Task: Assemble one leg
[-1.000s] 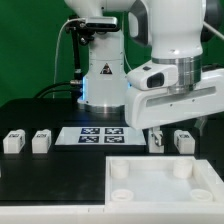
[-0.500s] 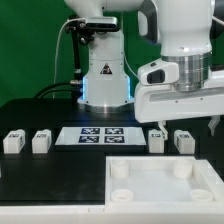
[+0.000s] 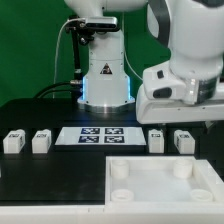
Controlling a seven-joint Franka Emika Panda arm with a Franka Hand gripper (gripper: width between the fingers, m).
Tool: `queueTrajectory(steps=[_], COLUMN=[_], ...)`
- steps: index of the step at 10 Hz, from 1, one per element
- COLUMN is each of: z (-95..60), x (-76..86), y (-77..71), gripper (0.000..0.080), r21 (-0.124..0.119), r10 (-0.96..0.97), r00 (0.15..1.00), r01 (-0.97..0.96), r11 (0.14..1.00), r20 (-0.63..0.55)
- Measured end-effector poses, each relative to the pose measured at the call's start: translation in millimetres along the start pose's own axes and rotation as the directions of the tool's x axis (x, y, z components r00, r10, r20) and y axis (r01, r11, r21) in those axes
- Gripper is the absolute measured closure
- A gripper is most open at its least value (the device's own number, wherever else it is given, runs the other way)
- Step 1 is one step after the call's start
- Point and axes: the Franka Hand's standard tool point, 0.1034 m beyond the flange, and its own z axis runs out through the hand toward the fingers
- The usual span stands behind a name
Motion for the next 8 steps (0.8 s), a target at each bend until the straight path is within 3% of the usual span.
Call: queueTrajectory(steps=[4,5,8], z=[3.1,3.8,10.7], x=[0.4,7.4,3.5], y=[-2.4,-4.2,-5.9], gripper=[0.0150,0.0150,0.0150], r21=[-0.014,-0.009,-0.017], r10=[0.000,-0.001,0.006], r00=[0.944,0.951,0.947], r01=[0.005,0.004,-0.001], r11=[1.000,1.000,1.000], r20=[0.331,0.309,0.322])
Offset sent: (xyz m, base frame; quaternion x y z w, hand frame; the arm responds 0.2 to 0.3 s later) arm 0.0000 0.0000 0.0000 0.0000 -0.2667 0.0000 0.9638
